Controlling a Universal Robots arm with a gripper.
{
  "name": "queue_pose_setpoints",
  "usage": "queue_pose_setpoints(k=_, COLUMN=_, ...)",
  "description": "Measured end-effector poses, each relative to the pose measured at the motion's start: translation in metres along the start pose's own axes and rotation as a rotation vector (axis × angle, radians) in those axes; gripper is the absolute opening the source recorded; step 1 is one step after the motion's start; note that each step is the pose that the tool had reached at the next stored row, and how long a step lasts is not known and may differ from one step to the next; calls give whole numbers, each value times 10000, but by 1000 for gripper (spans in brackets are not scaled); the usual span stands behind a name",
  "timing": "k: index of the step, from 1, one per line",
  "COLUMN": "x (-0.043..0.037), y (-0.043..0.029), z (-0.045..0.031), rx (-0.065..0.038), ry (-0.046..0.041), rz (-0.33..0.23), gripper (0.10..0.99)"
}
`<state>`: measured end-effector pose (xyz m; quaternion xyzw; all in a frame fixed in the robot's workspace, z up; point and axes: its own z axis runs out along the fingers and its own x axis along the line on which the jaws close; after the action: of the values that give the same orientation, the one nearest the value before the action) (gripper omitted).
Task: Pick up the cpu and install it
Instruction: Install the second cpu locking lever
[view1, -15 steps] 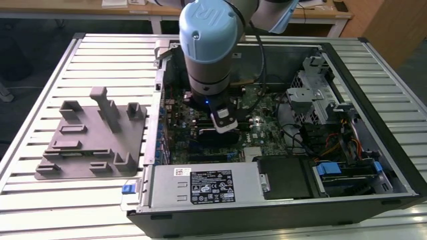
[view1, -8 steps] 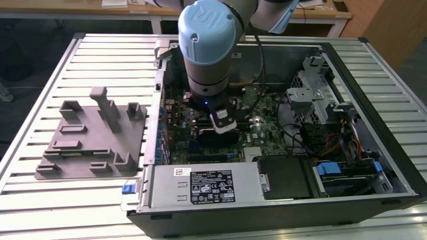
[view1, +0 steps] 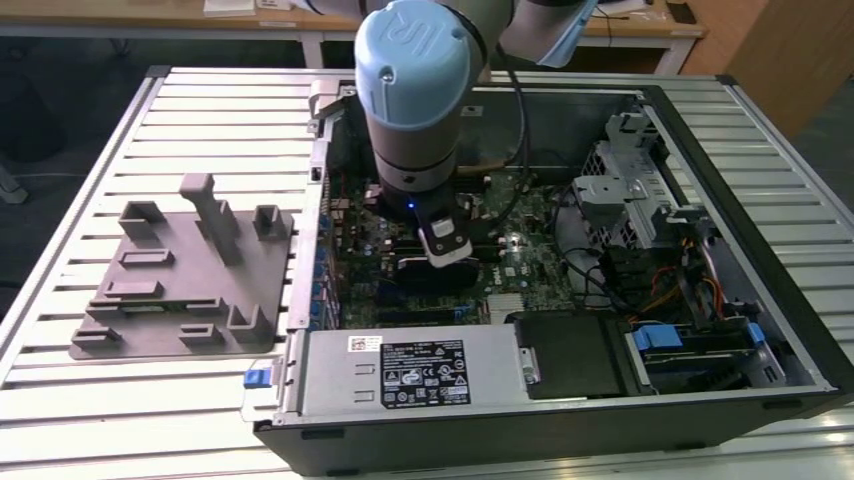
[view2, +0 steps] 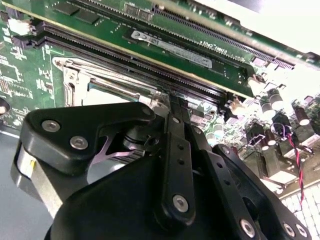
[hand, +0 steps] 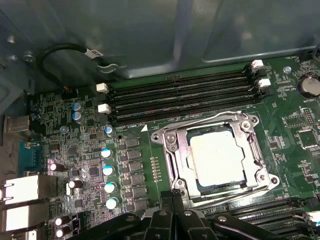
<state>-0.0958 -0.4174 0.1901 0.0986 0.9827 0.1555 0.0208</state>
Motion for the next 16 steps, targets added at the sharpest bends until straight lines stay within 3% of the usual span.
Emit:
queue_pose_setpoints(k=12, x=-3, y=92, z=-283, rx=2, ry=1, rz=1, gripper=106)
queue_pose_setpoints(k=16, x=-4, y=111, z=-341, rx=17, ry=-1, rz=-2, gripper=106)
